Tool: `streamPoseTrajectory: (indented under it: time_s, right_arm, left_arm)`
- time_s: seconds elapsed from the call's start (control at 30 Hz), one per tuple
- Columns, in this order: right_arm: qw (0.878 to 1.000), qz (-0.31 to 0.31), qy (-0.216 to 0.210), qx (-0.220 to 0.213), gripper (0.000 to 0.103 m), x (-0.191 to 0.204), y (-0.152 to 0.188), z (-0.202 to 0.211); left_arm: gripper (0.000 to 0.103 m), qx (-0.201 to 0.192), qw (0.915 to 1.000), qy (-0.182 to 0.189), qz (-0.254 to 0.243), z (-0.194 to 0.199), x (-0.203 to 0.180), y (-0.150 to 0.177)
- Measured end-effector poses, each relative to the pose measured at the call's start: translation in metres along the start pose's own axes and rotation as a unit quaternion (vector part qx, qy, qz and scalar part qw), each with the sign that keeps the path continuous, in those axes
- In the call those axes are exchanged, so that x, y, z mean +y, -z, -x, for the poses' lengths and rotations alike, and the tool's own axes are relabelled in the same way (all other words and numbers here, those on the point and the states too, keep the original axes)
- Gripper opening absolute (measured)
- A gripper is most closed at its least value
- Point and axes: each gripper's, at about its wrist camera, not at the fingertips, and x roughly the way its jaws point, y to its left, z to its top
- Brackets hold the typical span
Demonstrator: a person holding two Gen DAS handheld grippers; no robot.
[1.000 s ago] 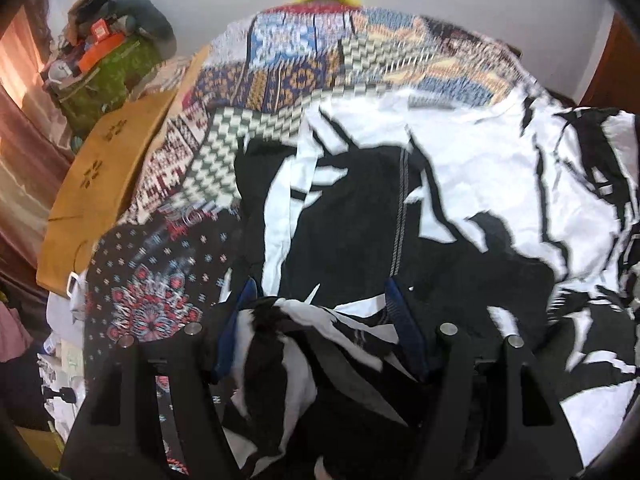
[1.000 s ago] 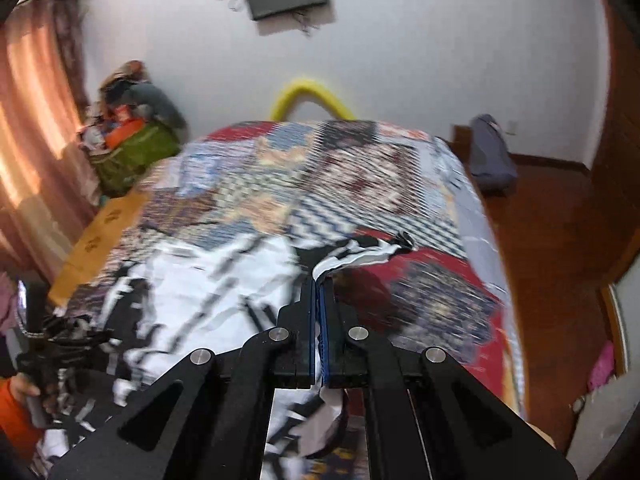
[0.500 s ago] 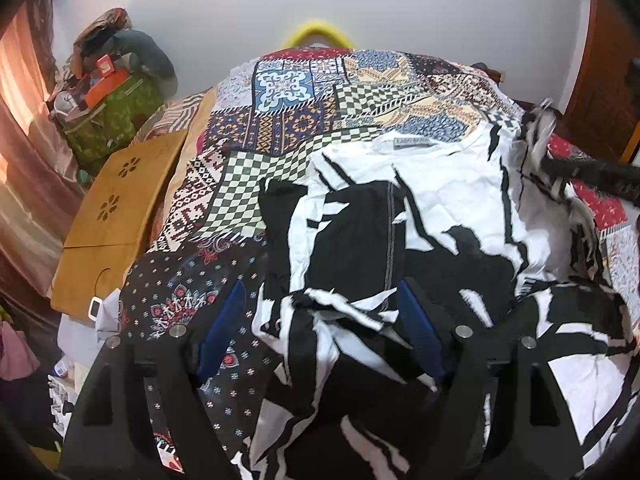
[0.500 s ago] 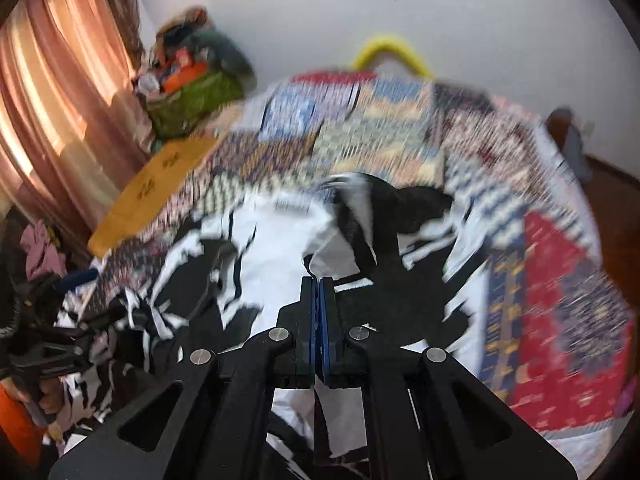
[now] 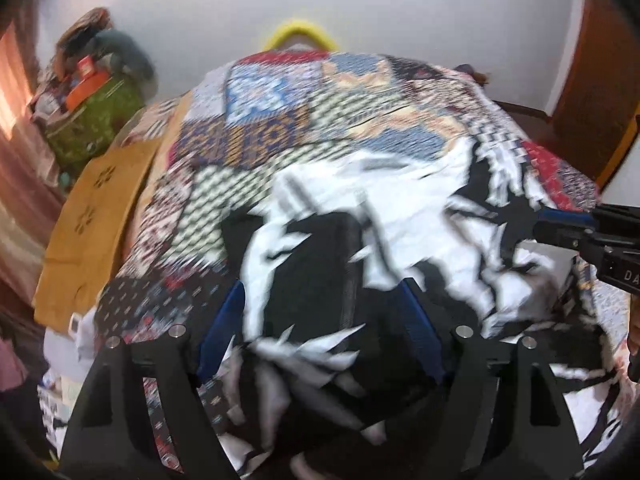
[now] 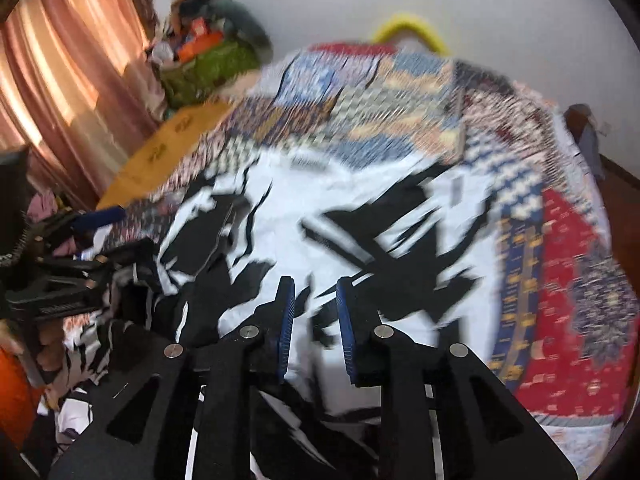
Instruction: Fold small clothes
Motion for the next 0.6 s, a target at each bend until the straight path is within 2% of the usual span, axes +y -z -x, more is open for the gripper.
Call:
streamPoseTrajectory:
  time_s: [0.17,0.33,0.4,0.5,0.6]
  right_arm:
    - [0.999,0.007,0.034,-0.01,0.019,-0.018,-0.001,0.008]
    - [0.999,0.003,0.035,0.033,0.019,-0.038,0.016,-0.02]
    - [0.998,0.013,0.039,0.048,0.019,-0.04,0.023,-0.029]
    - [0.997,0.033,0.042,0.054,0.019,-0.039,0.033,-0.034]
    - [0.997,0.043,0.041,0.055,0.02,-0.038,0.041,-0.033]
  left_arm:
    - [0.083,0.008,0.9994,0.028,-0.016,-0.023,-0.042,-0.026]
    - [0.083,0.037,0.9989,0.025,-0.012,-0.066,-0.077,-0.041]
    - [0.083,0.053,0.9984,0.01,-0.018,-0.085,-0.086,-0.042]
    - [0.084,0.07,0.9973,-0.012,-0.021,-0.109,-0.088,-0.039]
    - [0.093,0.069,0.9976,0.003,0.01,-0.119,-0.076,-0.033]
